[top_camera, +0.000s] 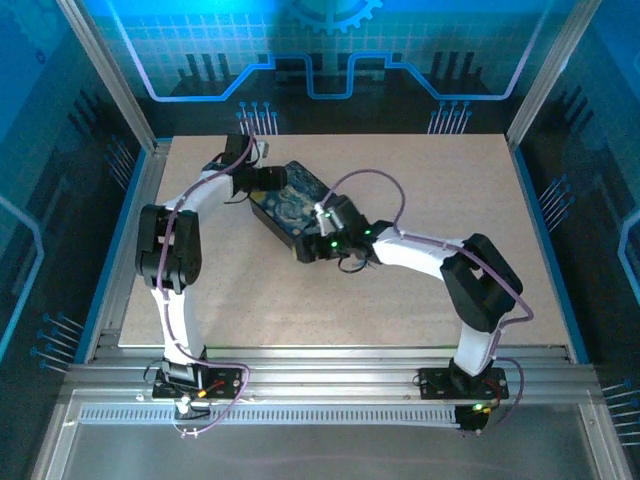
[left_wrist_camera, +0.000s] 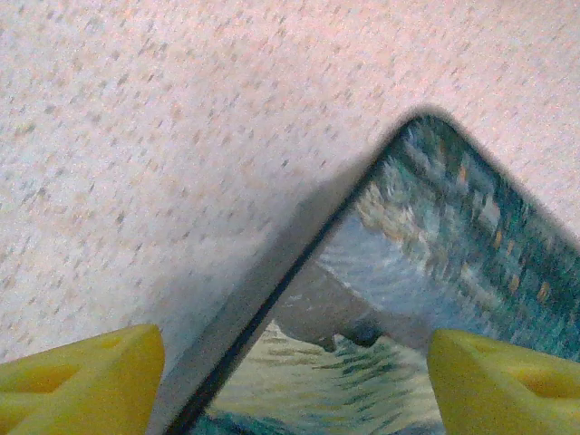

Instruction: Unlock the padlock with the key

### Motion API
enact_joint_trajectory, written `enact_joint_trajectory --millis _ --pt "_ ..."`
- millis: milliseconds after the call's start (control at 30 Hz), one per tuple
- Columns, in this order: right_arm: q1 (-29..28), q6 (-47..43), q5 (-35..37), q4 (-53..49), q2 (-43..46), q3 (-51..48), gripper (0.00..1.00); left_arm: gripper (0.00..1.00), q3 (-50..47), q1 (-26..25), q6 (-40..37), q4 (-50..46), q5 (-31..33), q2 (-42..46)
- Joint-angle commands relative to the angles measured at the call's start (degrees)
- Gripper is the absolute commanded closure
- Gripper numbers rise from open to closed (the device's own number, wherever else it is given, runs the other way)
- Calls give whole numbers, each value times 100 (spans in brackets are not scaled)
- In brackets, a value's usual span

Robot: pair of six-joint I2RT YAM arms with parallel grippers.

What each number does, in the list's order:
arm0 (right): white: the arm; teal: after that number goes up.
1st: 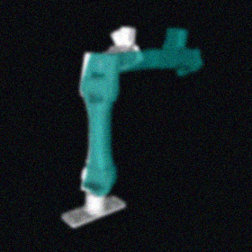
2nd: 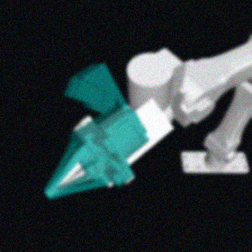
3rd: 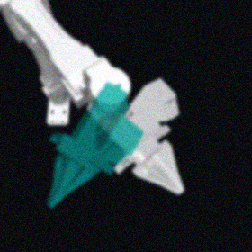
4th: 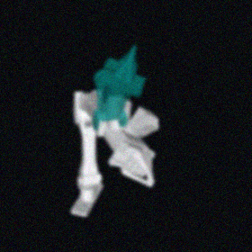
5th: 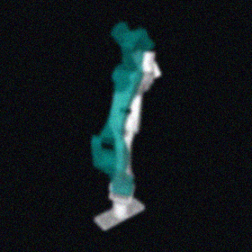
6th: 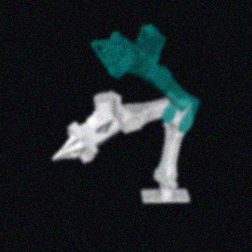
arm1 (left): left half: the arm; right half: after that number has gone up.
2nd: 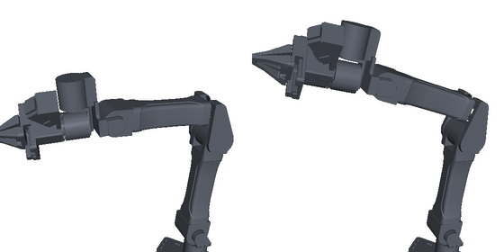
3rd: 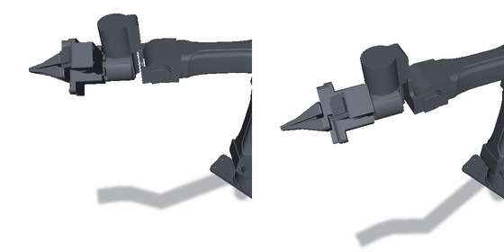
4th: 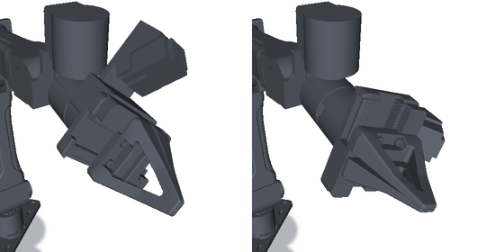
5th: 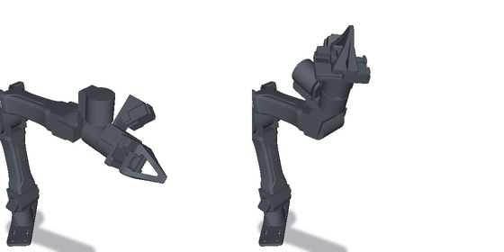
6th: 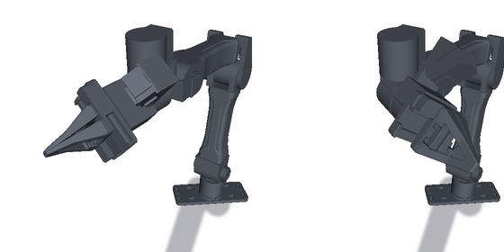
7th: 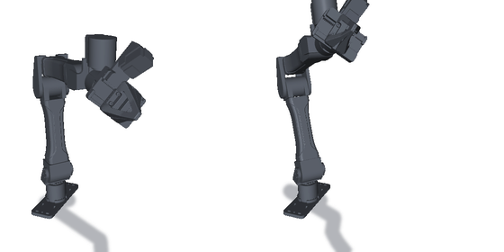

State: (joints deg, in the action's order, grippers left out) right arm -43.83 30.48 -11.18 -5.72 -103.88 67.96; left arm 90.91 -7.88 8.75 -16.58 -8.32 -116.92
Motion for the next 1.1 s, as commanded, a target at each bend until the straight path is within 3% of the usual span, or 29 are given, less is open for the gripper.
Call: enact_joint_trajectory --millis 0,200,467,700,1067 --pt "-590 -209 -527 469 -268 983 23 20 475 -372 211 -405 -393 -102" --pt "-411 -628 -403 -158 390 713 20 18 335 -70 182 -768 207 332" --pt "643 -949 -96 -510 805 213 20 18 -1279 291 931 -780 680 1638" --pt "1054 -1181 -134 -562 -5 644 19 20 -2161 163 1427 -460 -11 1849" --pt "805 -1278 -120 -465 -126 543 21 24 -1488 -138 1654 9 -562 946"
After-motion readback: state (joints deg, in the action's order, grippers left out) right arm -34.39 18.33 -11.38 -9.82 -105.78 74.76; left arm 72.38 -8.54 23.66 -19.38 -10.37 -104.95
